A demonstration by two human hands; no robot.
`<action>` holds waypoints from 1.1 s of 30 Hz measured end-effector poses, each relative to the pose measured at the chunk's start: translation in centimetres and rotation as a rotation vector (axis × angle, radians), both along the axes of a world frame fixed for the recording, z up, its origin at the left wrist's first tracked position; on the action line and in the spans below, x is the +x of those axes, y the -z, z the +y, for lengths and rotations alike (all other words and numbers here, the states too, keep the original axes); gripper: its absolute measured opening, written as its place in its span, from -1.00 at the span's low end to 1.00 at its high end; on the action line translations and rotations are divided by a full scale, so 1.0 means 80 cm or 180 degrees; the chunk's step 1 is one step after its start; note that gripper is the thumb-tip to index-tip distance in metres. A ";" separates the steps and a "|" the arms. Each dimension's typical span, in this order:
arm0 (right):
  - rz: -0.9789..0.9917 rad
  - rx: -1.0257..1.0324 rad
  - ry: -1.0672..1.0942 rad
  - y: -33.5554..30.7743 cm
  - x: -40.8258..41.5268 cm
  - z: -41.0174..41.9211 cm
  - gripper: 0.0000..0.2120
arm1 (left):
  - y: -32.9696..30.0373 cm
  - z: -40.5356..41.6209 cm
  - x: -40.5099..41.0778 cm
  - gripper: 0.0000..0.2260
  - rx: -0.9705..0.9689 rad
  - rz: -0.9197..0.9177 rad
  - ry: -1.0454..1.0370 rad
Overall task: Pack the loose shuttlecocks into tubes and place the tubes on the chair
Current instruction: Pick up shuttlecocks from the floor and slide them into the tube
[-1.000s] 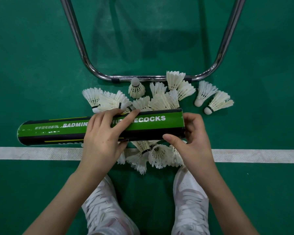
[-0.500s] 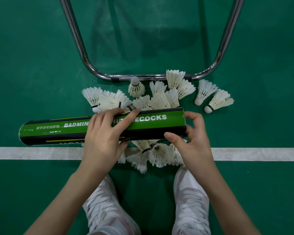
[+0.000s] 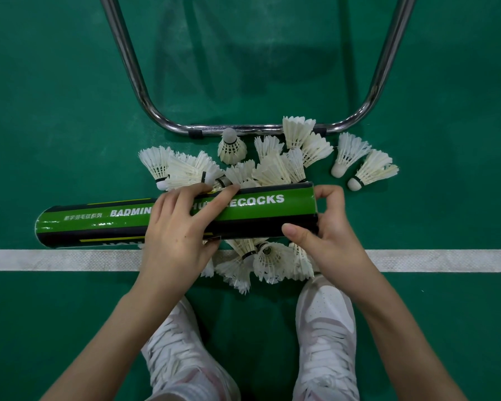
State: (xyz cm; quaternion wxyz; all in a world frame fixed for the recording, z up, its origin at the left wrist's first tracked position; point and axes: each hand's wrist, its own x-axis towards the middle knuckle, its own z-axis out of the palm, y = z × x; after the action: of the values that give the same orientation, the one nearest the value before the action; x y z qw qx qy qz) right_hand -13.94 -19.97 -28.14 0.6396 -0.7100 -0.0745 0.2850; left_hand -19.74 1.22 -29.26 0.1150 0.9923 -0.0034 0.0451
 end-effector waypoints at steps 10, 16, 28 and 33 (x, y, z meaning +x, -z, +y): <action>0.0129 0.0117 -0.0031 0.000 0.011 0.000 -0.64 | 0.004 0.007 0.001 -0.23 0.0020 0.0014 -0.0015; -0.0202 -0.0211 0.0266 0.012 0.034 -0.029 -0.71 | 0.010 0.040 0.003 -0.23 0.0202 0.0058 -0.0395; -0.0274 -0.1110 0.0454 0.102 0.023 -0.028 -0.66 | 0.021 0.043 -0.008 -0.25 0.0187 0.0046 -0.0372; -0.0398 -0.1347 0.0550 0.116 0.030 -0.025 -0.67 | 0.022 0.041 -0.009 -0.24 0.0175 0.0056 -0.0369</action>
State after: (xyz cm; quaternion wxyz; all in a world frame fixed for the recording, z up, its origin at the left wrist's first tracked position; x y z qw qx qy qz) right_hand -11.58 -21.99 -37.46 0.4927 -0.8482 0.0084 0.1940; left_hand -20.45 4.49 -30.99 0.0850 0.9940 0.0538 0.0429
